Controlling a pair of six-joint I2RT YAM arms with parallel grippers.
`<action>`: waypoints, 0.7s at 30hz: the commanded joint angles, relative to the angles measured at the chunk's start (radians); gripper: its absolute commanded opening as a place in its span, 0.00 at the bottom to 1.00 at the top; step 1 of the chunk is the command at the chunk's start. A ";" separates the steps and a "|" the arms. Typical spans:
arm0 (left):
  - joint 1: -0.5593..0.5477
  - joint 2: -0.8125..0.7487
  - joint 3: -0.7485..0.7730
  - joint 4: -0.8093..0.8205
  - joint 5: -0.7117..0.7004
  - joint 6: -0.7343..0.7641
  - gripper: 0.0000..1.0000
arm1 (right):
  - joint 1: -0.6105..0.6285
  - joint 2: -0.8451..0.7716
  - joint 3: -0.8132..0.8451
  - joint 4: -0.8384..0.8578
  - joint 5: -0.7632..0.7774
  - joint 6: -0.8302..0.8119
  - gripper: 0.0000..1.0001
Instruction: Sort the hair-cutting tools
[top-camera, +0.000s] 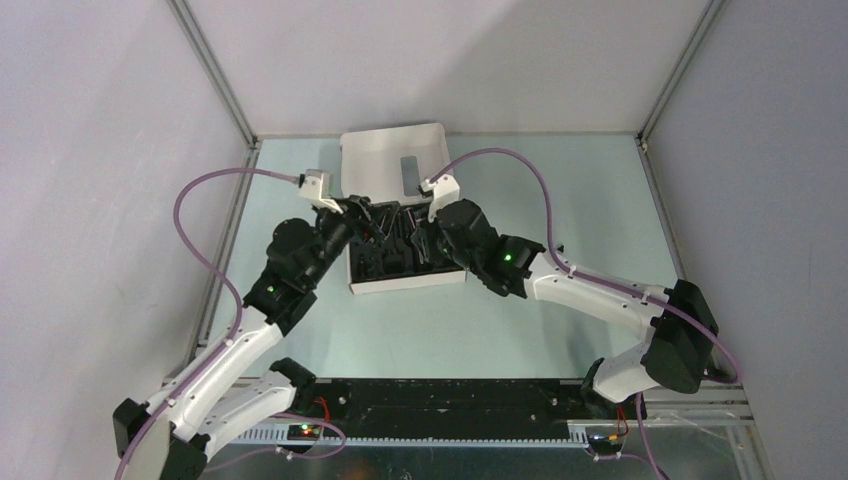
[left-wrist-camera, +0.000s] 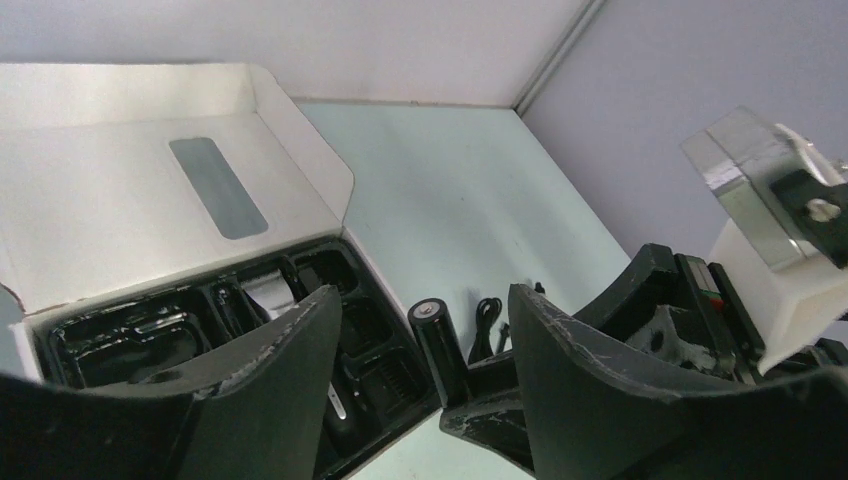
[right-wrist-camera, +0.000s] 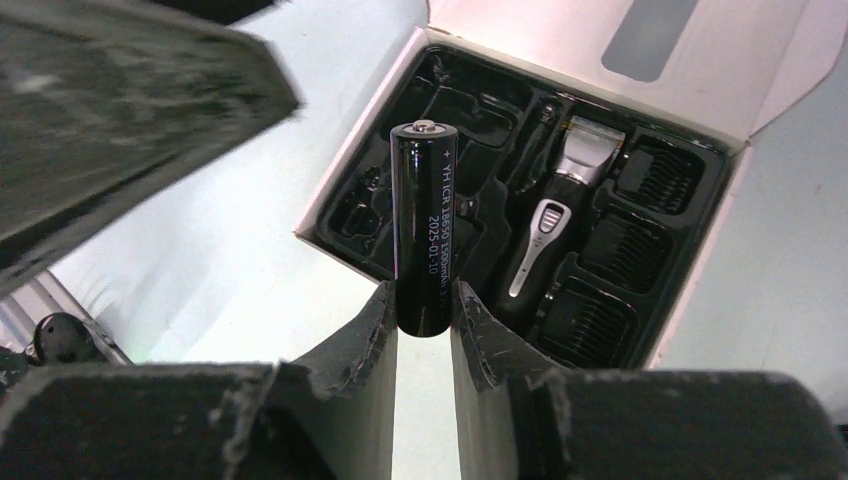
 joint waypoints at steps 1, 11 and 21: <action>-0.012 0.036 0.073 -0.033 0.041 -0.052 0.66 | 0.019 -0.048 0.005 0.097 -0.007 -0.033 0.00; -0.011 0.122 0.119 -0.128 0.034 -0.129 0.49 | 0.028 -0.058 -0.012 0.150 -0.004 -0.039 0.00; -0.012 0.156 0.127 -0.118 0.097 -0.156 0.23 | 0.030 -0.059 -0.029 0.170 0.006 -0.044 0.00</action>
